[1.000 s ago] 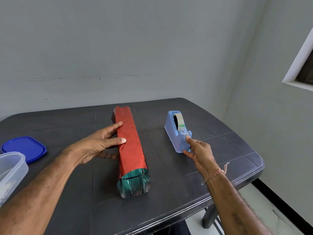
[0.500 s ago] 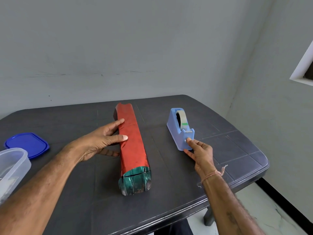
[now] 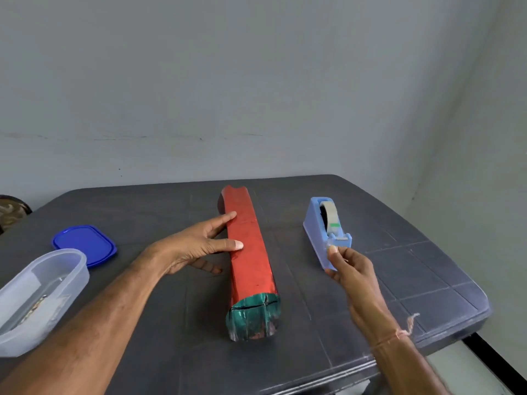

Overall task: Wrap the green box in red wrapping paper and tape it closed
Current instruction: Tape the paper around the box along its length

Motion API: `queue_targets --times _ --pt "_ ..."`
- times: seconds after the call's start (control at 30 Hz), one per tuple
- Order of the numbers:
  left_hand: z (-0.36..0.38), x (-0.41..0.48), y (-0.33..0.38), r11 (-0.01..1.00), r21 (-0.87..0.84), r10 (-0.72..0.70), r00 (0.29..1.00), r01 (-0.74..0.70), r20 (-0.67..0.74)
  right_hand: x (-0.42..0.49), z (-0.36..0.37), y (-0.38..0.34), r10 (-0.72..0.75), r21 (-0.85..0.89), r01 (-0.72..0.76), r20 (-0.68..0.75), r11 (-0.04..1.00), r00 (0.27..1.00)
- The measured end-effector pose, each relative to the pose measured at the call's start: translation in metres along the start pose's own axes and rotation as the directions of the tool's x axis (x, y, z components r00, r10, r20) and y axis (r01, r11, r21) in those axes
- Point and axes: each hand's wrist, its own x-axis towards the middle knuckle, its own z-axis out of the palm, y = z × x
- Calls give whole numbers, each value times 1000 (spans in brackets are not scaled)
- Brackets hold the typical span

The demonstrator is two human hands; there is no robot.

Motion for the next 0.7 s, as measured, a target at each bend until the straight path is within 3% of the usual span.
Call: queue_targets --times 0.1,0.3,0.5,0.7 --pt "-2 0 -2 999 28 -21 999 20 34 4 23 -44 -68 -63 90 285 994 956" --pt "-5 -1 -1 992 100 -80 995 73 65 31 72 -95 -23 -329 314 657 890 754" --pt "-5 2 -3 984 150 -111 992 101 63 72 107 -106 169 -523 440 762 730 626" --pt "-5 1 -2 978 185 -107 993 95 58 93 138 -109 312 -620 526 768 582 560"
